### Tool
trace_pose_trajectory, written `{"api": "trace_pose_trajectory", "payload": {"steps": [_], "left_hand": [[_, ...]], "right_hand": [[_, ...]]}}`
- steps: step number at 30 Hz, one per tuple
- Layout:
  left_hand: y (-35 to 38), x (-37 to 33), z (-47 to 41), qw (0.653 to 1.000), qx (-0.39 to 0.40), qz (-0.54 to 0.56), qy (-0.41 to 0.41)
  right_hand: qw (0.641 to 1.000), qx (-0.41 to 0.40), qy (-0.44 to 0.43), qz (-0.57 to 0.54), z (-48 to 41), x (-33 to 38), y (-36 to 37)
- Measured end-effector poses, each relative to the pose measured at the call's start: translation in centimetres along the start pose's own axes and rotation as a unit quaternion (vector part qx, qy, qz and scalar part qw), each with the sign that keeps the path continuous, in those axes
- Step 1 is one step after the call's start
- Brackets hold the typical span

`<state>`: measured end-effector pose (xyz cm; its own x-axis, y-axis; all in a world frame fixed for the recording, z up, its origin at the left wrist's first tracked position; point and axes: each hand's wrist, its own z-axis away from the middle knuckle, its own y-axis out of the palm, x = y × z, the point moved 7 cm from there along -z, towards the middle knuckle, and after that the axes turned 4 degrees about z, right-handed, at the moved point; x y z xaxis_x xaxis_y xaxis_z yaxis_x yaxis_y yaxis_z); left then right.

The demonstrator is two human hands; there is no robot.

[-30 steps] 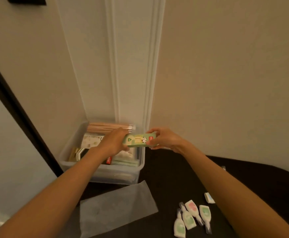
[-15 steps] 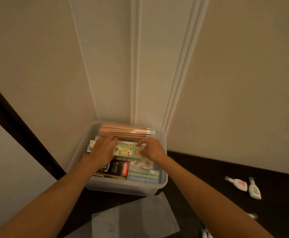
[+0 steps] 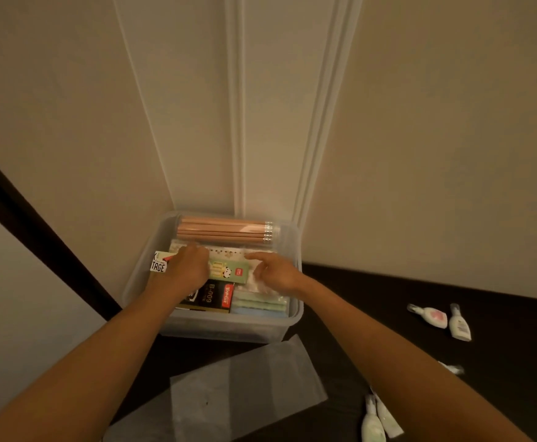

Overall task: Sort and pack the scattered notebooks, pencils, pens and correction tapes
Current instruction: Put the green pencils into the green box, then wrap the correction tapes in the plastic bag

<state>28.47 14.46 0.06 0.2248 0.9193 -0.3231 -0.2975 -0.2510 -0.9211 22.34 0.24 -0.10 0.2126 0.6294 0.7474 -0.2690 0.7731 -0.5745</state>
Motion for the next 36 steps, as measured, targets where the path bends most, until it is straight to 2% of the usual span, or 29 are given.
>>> {"api": "trace_pose_trajectory", "payload": {"steps": [4,8,10,12,14,17,20,22,26,30,32,36], "left_hand": [[-2.2,-5.1,2.2,0.995,-0.084,0.049,0.018],[-2.8,-12.9,5.8,0.979,-0.146,0.088,0.114],[-1.8,-16.4,7.8,0.972,-0.137,0.115,0.152],[1.0,-19.5,9.7,0.971,-0.083,0.123,0.185],[4.9,-21.3,11.2,0.976,-0.038,0.097,0.189],[11.8,-20.6,12.2,0.993,0.019,0.058,0.105],[18.3,-17.8,12.7,0.997,0.034,0.062,0.021],[22.1,-16.0,13.9,0.997,-0.003,0.072,-0.004],[24.0,-13.8,14.2,0.994,-0.100,0.044,-0.025],[24.4,-13.5,13.9,0.982,-0.160,0.101,0.001],[24.9,-13.3,14.4,0.980,-0.149,0.133,0.007],[26.8,-13.6,16.3,0.973,-0.063,0.223,0.008]], "right_hand": [[0.997,-0.078,0.017,-0.022,3.7,-0.1,-4.1],[0.977,-0.194,0.038,-0.077,9.4,-2.9,-8.4],[0.961,-0.244,0.077,-0.108,12.3,-5.5,-9.7],[0.946,-0.274,0.124,-0.117,15.1,-8.6,-10.2],[0.946,-0.265,0.168,-0.087,17.4,-12.2,-9.3],[0.962,-0.153,0.211,0.080,19.3,-16.8,-5.3],[0.944,-0.088,0.186,0.258,20.0,-19.9,-0.6],[0.930,-0.083,0.147,0.325,20.3,-21.5,2.8],[0.907,-0.161,0.110,0.373,20.1,-22.2,4.5],[0.909,-0.259,0.071,0.318,20.1,-23.5,4.7],[0.908,-0.289,0.053,0.298,20.4,-23.9,5.0],[0.919,-0.313,0.021,0.238,21.6,-24.6,5.4]]}}
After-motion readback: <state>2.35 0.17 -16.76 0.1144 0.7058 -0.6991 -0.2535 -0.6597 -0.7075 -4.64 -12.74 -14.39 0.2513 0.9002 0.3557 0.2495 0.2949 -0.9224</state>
